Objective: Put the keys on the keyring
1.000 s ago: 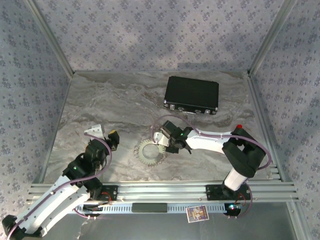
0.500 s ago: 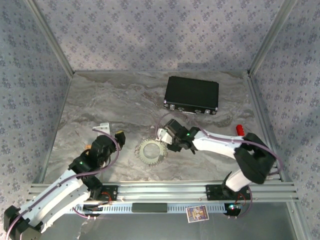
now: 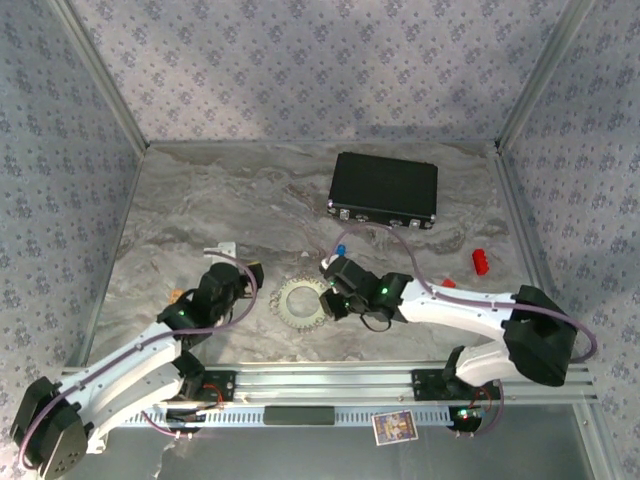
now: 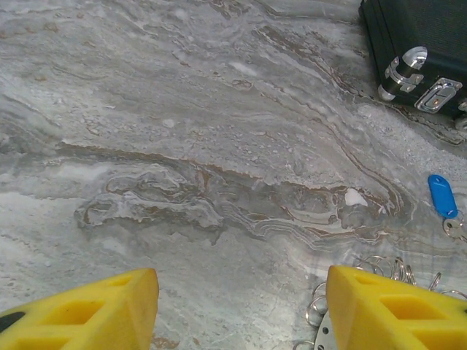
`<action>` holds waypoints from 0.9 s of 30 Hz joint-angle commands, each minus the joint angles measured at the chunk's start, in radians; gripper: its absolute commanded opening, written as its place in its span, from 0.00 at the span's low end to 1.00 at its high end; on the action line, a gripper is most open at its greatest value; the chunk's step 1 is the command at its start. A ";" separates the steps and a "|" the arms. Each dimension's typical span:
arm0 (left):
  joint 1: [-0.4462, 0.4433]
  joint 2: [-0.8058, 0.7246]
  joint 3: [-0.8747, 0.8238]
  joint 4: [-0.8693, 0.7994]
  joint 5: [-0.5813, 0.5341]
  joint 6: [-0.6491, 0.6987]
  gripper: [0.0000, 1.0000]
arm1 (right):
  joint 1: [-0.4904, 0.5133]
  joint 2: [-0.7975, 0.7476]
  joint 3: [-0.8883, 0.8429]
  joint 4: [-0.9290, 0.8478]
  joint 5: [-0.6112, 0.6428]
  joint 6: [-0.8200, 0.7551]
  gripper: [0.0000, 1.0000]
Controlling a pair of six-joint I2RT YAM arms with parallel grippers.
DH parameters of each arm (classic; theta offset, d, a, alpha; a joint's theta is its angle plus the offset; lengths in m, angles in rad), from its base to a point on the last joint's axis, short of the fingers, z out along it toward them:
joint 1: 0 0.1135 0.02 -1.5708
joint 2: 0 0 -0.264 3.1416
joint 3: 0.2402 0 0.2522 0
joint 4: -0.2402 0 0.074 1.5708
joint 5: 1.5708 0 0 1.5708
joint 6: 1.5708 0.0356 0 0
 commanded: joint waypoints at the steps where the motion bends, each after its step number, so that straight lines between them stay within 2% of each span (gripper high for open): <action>1: 0.006 0.029 0.013 0.064 0.032 -0.019 0.62 | 0.026 0.033 0.038 -0.134 0.003 0.130 0.26; 8: 0.006 0.040 0.014 0.063 0.047 -0.038 0.62 | -0.002 0.117 0.038 -0.118 -0.057 0.106 0.33; 12: 0.006 0.028 0.006 0.059 0.041 -0.042 0.62 | -0.009 0.173 0.052 -0.103 -0.091 0.077 0.34; 17: 0.007 0.014 0.004 0.048 0.031 -0.042 0.62 | -0.012 0.225 0.075 -0.084 -0.108 0.053 0.28; 27: 0.006 0.007 0.002 0.044 0.022 -0.043 0.62 | -0.023 0.236 0.079 -0.065 -0.092 0.049 0.16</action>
